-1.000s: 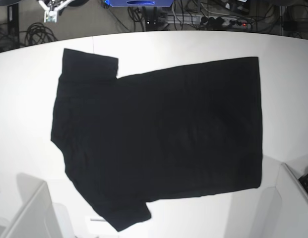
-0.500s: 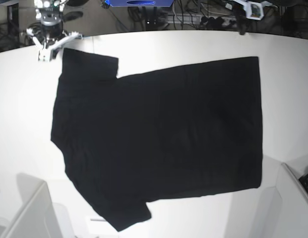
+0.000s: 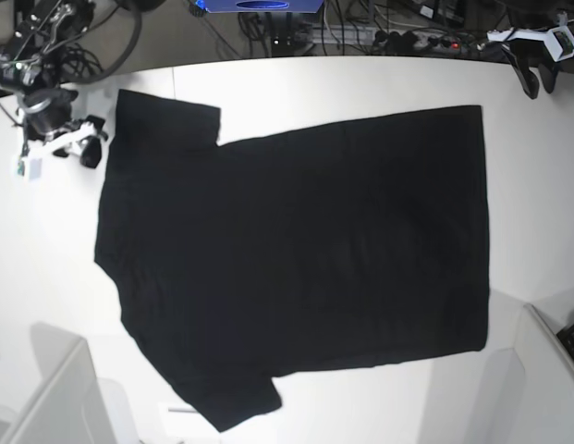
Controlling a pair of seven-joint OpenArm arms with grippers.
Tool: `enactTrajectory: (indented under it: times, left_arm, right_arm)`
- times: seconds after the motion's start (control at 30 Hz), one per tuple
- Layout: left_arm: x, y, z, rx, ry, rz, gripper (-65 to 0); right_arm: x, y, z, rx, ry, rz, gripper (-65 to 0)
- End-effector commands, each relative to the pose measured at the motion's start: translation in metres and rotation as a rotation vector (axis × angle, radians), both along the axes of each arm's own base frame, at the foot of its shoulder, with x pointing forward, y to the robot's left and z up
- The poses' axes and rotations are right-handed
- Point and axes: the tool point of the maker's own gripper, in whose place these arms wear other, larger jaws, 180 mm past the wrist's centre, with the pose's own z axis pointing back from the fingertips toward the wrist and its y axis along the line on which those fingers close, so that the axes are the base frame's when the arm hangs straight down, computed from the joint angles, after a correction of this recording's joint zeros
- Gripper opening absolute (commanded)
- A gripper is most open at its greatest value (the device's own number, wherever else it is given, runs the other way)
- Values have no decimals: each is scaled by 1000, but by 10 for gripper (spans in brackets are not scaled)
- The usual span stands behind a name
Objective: Fold the T-shirt properly
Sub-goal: 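Move both grippers down to the shirt's shoulder corners and grasp them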
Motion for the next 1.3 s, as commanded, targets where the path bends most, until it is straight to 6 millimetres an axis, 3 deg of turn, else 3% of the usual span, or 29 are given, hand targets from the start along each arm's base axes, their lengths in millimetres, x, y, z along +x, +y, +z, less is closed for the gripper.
enactTrajectory:
  times: [0.0,0.17,0.27,0.33,0.57,0.77,1.13,1.27]
  left_arm:
    - [-1,3,6,10,-23,5,-423]
    - [0,11,-5,-38,-40,50,-354]
    - [-1,5,-15,-123,-53,28,-303]
    - [1,-3,-27,-213,-29,1,-299]
    - [13,10,-36,-310,32,-42,-306]
    - [18,18,-34,-328,59,-64,-306]
    - [19,14,-43,-362,61,-71,-306]
    - [17,17,-51,-379,67,-55,-306]
  right_arm:
    - [4,-4,3,-1,-5,3,-279]
    - [2,-12,-29,69,78,-15,-279]
    - [0,-15,-46,111,116,-33,-279]
    - [-2,-16,-53,123,139,-33,-279]
    - [-7,-11,-68,161,174,-35,-279]
    - [-6,18,-83,182,207,74,-281]
    - [-26,55,-101,215,270,171,-288]
    - [-26,56,-102,217,272,173,-404]
